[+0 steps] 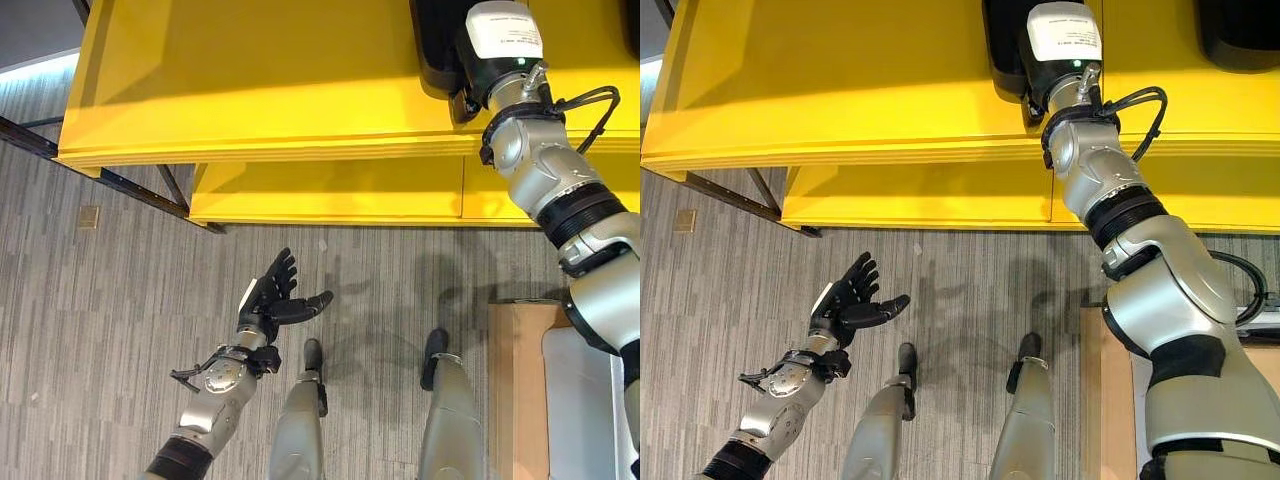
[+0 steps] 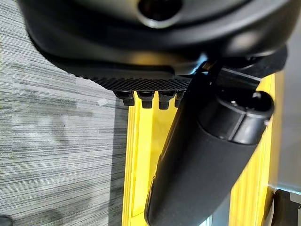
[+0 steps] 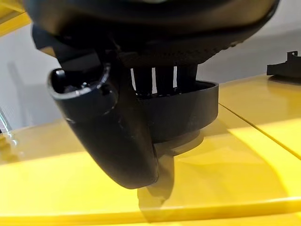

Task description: Move parts from the plastic box to the shelf.

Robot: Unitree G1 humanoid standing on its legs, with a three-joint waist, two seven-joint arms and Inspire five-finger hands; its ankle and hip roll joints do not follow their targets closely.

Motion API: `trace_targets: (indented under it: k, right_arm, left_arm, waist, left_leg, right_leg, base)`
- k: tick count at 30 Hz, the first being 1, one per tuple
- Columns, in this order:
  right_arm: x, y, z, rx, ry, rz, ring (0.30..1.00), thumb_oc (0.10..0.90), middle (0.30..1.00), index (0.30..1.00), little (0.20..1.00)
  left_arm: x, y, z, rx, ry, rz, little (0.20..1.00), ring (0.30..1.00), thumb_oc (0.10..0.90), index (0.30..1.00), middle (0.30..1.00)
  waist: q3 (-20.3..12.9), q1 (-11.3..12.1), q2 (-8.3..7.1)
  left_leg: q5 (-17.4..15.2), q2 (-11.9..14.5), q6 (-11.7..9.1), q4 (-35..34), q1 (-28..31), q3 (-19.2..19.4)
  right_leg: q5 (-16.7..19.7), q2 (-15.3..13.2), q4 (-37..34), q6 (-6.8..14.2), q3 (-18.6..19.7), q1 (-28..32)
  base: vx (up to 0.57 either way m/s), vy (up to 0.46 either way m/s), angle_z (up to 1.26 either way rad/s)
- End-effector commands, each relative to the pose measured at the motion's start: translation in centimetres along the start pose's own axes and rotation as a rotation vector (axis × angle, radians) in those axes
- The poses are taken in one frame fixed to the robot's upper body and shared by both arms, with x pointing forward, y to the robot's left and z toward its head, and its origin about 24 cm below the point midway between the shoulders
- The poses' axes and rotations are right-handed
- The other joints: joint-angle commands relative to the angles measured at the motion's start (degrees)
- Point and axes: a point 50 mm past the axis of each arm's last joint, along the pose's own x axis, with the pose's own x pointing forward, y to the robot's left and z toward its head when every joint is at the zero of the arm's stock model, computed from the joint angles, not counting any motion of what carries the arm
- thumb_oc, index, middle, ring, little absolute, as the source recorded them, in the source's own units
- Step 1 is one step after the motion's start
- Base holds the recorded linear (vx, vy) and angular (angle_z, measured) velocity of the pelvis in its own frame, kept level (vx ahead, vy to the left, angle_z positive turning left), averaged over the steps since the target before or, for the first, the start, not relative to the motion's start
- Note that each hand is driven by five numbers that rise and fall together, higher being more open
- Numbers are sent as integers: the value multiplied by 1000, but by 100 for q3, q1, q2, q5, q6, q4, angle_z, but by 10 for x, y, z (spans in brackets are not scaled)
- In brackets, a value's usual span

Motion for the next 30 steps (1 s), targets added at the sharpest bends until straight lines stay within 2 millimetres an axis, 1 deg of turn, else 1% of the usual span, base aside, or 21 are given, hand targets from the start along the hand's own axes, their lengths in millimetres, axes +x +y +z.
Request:
trace_targets:
  k: [1, 9, 12, 24, 30]
  right_arm:
    - [23, -89, 0, -3, 65, -307, 300, 400, 300, 300, 300]
    - [24, -93, -3, 48, 98, -320, 300, 400, 300, 300, 300]
    - [25, -95, -7, 65, 117, -323, 300, 400, 300, 300, 300]
    - [25, -92, -6, 113, 115, -316, 300, 400, 300, 300, 300]
    - [25, -91, -7, 108, 115, -310, 300, 400, 300, 300, 300]
  left_arm:
    - [2, -3, 39, 4, -198, -39, 1000, 1000, 900, 1000, 1000]
    - [2, -2, 38, 6, -195, -36, 1000, 1000, 900, 1000, 1000]
    - [1, -1, 38, 5, -196, -31, 1000, 1000, 900, 1000, 1000]
    - [1, -1, 39, 8, -203, -27, 1000, 1000, 900, 1000, 1000]
    - [0, -1, 39, 9, -203, -30, 1000, 1000, 900, 1000, 1000]
  waist:
    - [-93, 169, -37]
    - [-109, 187, -22]
    - [-112, 199, -17]
    - [-93, 235, 7]
    - [-71, 251, 24]
  left_leg:
    - [-803, 214, 43, 672, 266, -118]
    - [-802, 200, 40, 676, 253, -126]
    - [-792, 188, 38, 674, 235, -146]
    - [-771, 169, 39, 700, 166, -209]
    - [-748, 177, 32, 677, 162, -231]
  right_leg:
    - [389, 65, -839, 412, 310, 394]
    - [381, 51, -808, 418, 301, 369]
    - [366, 48, -789, 417, 307, 369]
    - [349, 38, -720, 400, 284, 328]
    - [341, 37, -696, 397, 284, 304]
  base:
    - [0, 0, 0]
    - [0, 0, 0]
    - [0, 0, 0]
    - [-2, -3, 2]
    - [0, 0, 0]
